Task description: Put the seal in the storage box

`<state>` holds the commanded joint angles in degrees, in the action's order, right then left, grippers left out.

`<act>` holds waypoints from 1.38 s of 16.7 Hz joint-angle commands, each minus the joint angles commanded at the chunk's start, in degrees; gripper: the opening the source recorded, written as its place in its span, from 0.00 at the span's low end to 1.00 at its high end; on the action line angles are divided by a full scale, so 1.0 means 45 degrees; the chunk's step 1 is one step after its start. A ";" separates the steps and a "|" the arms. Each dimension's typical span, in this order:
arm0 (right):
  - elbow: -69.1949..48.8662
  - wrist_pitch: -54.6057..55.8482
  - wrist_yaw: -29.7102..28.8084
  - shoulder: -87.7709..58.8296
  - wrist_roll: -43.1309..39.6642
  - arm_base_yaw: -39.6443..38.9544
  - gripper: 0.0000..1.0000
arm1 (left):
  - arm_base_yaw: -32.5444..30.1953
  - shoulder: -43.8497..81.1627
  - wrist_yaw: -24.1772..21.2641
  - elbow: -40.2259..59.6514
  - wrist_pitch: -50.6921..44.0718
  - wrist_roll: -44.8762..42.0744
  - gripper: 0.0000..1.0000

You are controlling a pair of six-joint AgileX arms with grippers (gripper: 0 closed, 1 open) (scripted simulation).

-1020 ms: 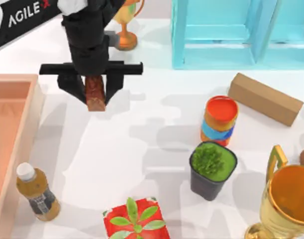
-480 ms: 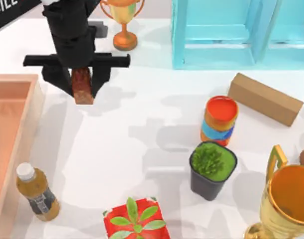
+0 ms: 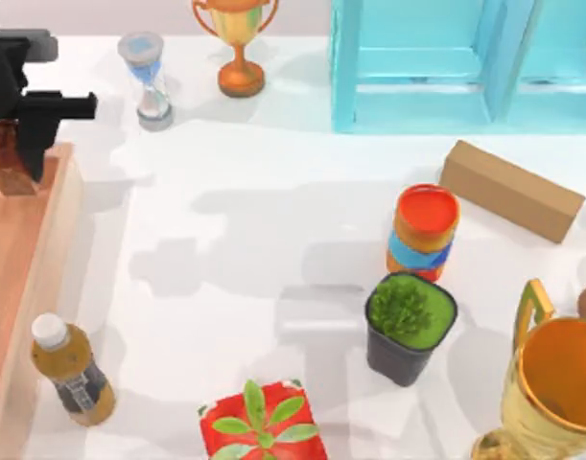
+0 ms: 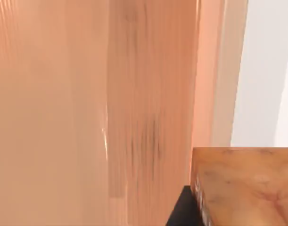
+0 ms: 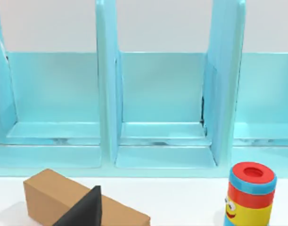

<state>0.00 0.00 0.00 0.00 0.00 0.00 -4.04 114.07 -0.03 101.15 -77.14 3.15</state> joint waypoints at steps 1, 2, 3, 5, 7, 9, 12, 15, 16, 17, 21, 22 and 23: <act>0.0000 0.0000 0.0000 0.0000 0.0000 0.0000 1.00 | 0.0433 -0.0252 0.0006 -0.0258 -0.0013 -0.0254 0.00; 0.0000 0.0000 0.0000 0.0000 0.0000 0.0000 1.00 | 0.0841 -0.0459 0.0005 -0.0466 -0.0016 -0.0586 0.00; 0.0000 0.0000 0.0000 0.0000 0.0000 0.0000 1.00 | 0.1322 -0.0680 0.0003 -0.0678 -0.0009 -0.1054 0.00; 0.0000 0.0000 0.0000 0.0000 0.0000 0.0000 1.00 | 0.2501 -0.1198 -0.0001 -0.1182 -0.0020 -0.2307 0.00; 0.0000 0.0000 0.0000 0.0000 0.0000 0.0000 1.00 | 0.3593 -0.1811 -0.0002 -0.1768 -0.0026 -0.3525 0.00; 0.0000 0.0000 0.0000 0.0000 0.0000 0.0000 1.00 | 0.4253 -0.2353 0.0002 -0.2303 -0.0021 -0.4270 0.00; 0.0000 0.0000 0.0000 0.0000 0.0000 0.0000 1.00 | 0.4415 -0.2578 0.0005 -0.2526 -0.0017 -0.4519 0.00; 0.0000 0.0000 0.0000 0.0000 0.0000 0.0000 1.00 | 0.4364 -0.2519 0.0028 -0.2485 -0.0017 -0.4528 0.00; 0.0000 0.0000 0.0000 0.0000 0.0000 0.0000 1.00 | 0.4364 -0.2519 0.0043 -0.2524 0.0021 -0.4524 0.00; 0.0000 0.0000 0.0000 0.0000 0.0000 0.0000 1.00 | 0.4373 -0.2537 0.0057 -0.2686 0.0174 -0.4522 0.00; 0.0000 0.0000 0.0000 0.0000 0.0000 0.0000 1.00 | 0.4429 -0.2418 0.0016 -0.4122 0.1785 -0.4524 0.00; 0.0000 0.0000 0.0000 0.0000 0.0000 0.0000 1.00 | 0.4439 -0.2375 0.0026 -0.4535 0.2290 -0.4529 0.00; 0.0000 0.0000 0.0000 0.0000 0.0000 0.0000 1.00 | 0.4435 -0.2348 0.0031 -0.4914 0.2698 -0.4543 0.00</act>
<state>0.00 0.00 0.00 0.00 0.00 0.00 15.92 103.50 0.11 79.04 -65.00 -17.29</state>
